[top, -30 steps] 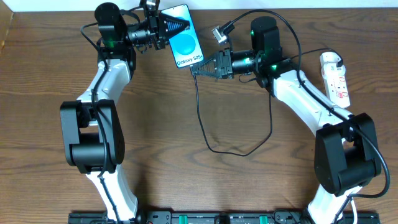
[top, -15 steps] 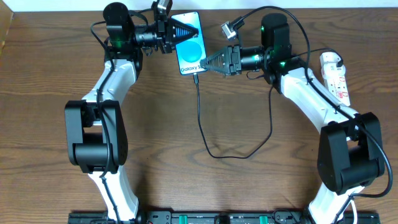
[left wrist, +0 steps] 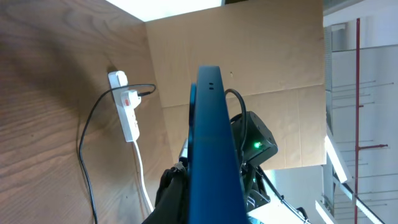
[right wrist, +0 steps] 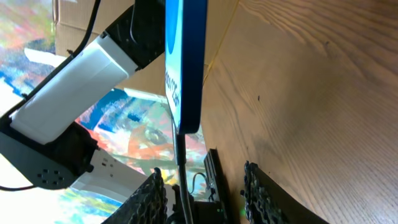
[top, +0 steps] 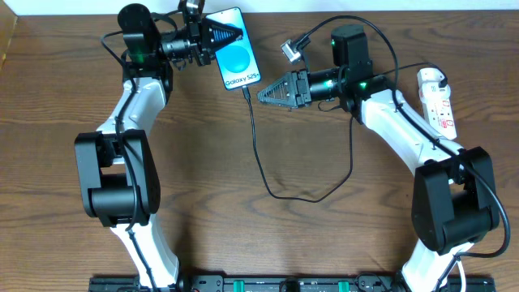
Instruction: Plug charger to phone and switch on socket
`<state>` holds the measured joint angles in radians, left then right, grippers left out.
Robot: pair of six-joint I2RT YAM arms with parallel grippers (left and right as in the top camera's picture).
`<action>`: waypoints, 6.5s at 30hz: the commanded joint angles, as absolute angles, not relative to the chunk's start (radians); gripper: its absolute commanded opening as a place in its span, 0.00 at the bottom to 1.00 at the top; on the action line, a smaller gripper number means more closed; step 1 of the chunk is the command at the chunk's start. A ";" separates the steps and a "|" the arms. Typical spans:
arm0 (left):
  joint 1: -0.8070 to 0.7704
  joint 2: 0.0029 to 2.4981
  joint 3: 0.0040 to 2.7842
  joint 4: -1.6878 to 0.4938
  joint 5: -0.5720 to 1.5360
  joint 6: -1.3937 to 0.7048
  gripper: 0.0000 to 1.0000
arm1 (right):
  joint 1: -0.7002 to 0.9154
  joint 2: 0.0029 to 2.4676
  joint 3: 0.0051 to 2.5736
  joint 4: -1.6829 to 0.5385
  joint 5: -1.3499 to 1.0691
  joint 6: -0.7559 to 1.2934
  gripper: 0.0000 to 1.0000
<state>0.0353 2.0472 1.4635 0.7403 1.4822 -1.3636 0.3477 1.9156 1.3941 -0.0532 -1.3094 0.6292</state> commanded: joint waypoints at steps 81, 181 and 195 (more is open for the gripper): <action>0.025 2.025 1.390 0.738 1.571 -1.230 0.07 | 0.228 1.931 1.399 0.078 -1.281 0.701 0.43; -0.226 2.027 1.328 -0.624 0.720 -0.263 0.31 | 0.243 1.926 1.491 -0.816 -0.473 0.271 0.47; -0.226 2.027 1.328 -0.625 0.710 -0.263 0.53 | 0.243 1.926 1.490 -0.823 -0.472 0.253 0.47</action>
